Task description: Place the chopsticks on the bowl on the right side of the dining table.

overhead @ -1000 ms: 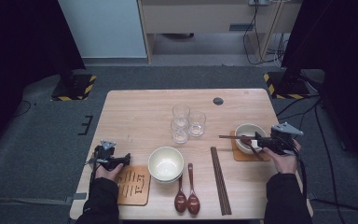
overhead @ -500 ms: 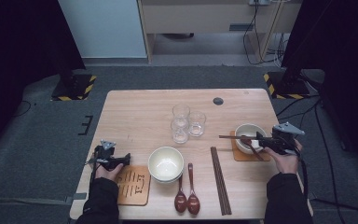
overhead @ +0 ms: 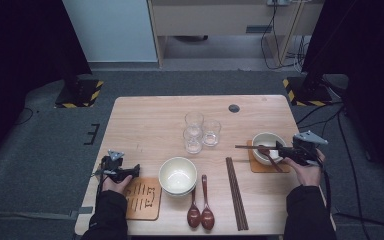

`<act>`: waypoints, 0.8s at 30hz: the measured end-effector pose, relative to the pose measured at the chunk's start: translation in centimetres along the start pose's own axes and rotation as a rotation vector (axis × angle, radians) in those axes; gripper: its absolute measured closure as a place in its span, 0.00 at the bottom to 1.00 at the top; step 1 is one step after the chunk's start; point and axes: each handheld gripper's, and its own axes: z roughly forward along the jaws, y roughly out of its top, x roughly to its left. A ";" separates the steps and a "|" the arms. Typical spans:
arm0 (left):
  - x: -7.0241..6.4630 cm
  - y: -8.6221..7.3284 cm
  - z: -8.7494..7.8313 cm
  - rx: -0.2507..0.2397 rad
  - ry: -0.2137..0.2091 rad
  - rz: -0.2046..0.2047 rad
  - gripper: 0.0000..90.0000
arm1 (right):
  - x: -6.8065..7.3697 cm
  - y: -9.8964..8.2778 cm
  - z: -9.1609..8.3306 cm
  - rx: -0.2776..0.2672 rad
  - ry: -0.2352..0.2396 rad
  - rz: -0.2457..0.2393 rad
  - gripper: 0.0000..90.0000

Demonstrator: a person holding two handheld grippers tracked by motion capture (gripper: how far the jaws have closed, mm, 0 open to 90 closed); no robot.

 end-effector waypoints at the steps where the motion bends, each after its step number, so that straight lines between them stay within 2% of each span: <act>1: 0.0 0.0 0.0 0.000 0.000 0.000 0.03 | 0.0 0.0 0.0 -0.007 0.005 0.005 0.35; 7: 0.0 0.0 0.0 0.000 0.000 0.000 0.03 | 0.0 0.3 -0.6 -0.037 0.038 0.025 0.35; 16: 0.0 0.0 0.0 0.000 -0.001 0.000 0.03 | 0.4 2.3 -2.4 -0.077 0.125 0.031 0.36; 24: 0.0 0.0 0.0 0.000 -0.002 0.000 0.03 | 1.0 4.3 -3.7 -0.116 0.183 0.029 0.35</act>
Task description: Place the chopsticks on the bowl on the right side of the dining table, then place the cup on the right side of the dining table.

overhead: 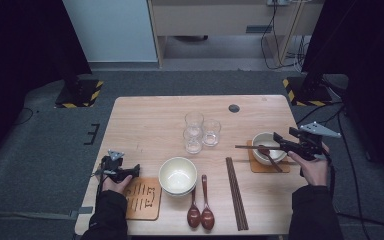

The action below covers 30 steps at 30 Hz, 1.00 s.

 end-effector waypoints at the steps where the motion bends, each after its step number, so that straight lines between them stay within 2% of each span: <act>1: 0.0 0.0 0.0 0.000 0.000 0.000 0.03 | 0.1 0.3 -0.1 -0.008 0.009 0.001 0.34; 5: 0.0 0.0 0.0 0.000 -0.001 0.000 0.02 | 1.0 1.4 -0.3 -0.023 0.034 -0.002 0.34; 11: 0.0 0.0 0.0 0.000 0.000 0.000 0.03 | 2.5 2.6 0.3 -0.008 0.066 -0.027 0.32; 30: 0.0 0.0 0.0 0.000 0.000 0.000 0.03 | 6.5 6.7 2.0 0.012 0.091 -0.073 0.31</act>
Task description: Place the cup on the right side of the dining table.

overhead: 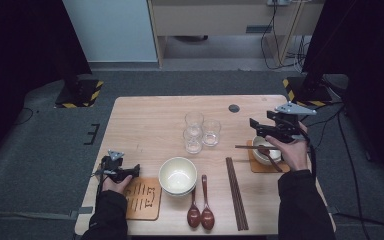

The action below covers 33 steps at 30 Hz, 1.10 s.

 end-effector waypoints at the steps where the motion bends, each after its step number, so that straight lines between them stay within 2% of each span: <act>1: 0.0 0.0 0.0 0.000 0.000 0.000 0.02 | 0.1 0.2 0.2 0.000 0.000 -0.007 0.31; 15: 0.0 0.0 0.0 0.000 0.000 0.000 0.02 | 2.8 2.3 2.5 0.012 0.011 -0.028 0.30; 33: 0.0 0.0 0.0 0.000 0.000 0.000 0.02 | 5.0 2.8 5.8 0.042 0.022 -0.043 0.31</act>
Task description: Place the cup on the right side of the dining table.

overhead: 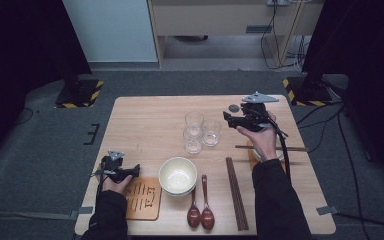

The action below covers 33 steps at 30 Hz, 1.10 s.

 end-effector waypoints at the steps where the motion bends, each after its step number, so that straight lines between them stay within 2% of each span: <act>1: 0.0 0.0 0.0 0.000 0.000 0.000 0.02 | 0.1 0.0 0.2 0.004 0.002 -0.001 0.31; 15: 0.0 0.0 0.0 0.000 0.000 0.000 0.02 | 1.1 -0.4 4.0 0.089 0.028 -0.041 0.36; 23: 0.0 0.0 0.0 0.000 -0.001 0.000 0.02 | 0.5 -0.9 5.7 0.126 0.029 -0.037 0.40; 28: 0.0 0.0 0.0 0.000 -0.001 0.000 0.02 | 0.2 -1.0 6.4 0.128 0.027 -0.032 0.42; 33: 0.0 0.0 0.0 0.001 -0.001 0.000 0.02 | 0.5 -0.7 7.2 0.140 0.028 -0.045 0.43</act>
